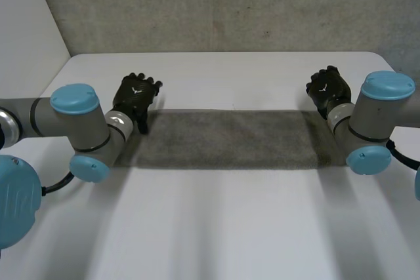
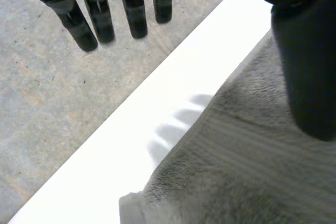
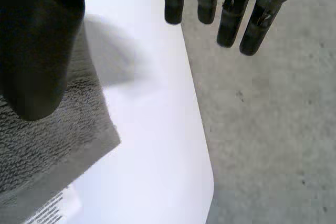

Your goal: Fold the towel.

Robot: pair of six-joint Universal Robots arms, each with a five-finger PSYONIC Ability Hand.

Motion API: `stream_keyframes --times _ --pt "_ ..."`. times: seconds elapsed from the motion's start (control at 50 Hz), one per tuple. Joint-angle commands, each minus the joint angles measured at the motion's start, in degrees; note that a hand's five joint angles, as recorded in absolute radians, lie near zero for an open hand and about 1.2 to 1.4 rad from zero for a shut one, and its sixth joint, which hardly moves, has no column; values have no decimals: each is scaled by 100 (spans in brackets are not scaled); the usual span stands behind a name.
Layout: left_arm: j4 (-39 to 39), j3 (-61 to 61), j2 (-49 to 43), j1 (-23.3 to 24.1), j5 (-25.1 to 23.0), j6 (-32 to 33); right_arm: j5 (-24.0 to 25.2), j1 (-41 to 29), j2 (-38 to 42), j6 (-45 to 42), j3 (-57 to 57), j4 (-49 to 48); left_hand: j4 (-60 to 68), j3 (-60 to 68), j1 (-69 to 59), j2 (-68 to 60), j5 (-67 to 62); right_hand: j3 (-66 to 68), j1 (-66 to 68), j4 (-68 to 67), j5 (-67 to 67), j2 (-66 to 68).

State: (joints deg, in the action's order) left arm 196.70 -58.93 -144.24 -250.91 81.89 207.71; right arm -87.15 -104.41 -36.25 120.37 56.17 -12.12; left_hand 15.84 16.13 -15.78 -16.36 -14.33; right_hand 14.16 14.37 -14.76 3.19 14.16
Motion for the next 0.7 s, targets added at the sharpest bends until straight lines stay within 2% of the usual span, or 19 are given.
stream_keyframes --times 0.02,0.06,0.08,0.12,0.14,0.18,0.22,0.3,0.44,0.52,0.7 --pt "-343 -224 625 77 372 -91 -355 -114 -638 953 237 -44 -546 -575 539 598 1395 -416 -437 476 -319 -416" --pt "-387 -600 1159 77 538 -178 -329 -71 -1407 1688 717 -36 -546 -575 539 598 1395 -416 -437 476 -319 -416" --pt "-387 -602 1162 77 539 -179 -329 -70 -1411 1692 720 -36 -546 -575 539 598 1395 -416 -437 476 -319 -416" --pt "-387 -849 1487 68 583 -258 -294 -53 -2102 2208 1245 17 -546 -575 539 598 1395 -416 -437 476 -319 -416" --pt "-387 -1147 1830 51 591 -354 -294 -53 -2105 2210 1247 17 -546 -575 539 598 1395 -416 -437 476 -319 -416" --pt "-360 -1455 2164 16 591 -504 -311 -53 -2692 2386 1790 113 -546 -575 539 598 1395 -416 -437 476 -319 -416" --pt "-308 -2085 2724 -19 556 -871 -285 -44 -2938 2377 2079 227 -546 -575 539 598 1395 -416 -437 476 -319 -416" --pt "-193 -2589 3042 -28 547 -1225 -171 -18 -3344 2412 2845 649 -546 -575 539 598 1395 -416 -437 476 -319 -416" --pt "570 -3659 3201 -37 548 -1900 136 482 -3406 2412 3671 659 -529 -558 523 581 1378 46 25 14 143 46" --pt "879 -3898 3201 -37 556 -2007 637 764 -3284 2395 3963 326 -496 -524 489 547 1344 567 546 -507 664 566" --pt "1301 -4171 3209 -37 565 -2024 858 1046 -2589 2369 3990 -229 -496 -524 489 547 1344 1426 1405 -1366 1523 1426"
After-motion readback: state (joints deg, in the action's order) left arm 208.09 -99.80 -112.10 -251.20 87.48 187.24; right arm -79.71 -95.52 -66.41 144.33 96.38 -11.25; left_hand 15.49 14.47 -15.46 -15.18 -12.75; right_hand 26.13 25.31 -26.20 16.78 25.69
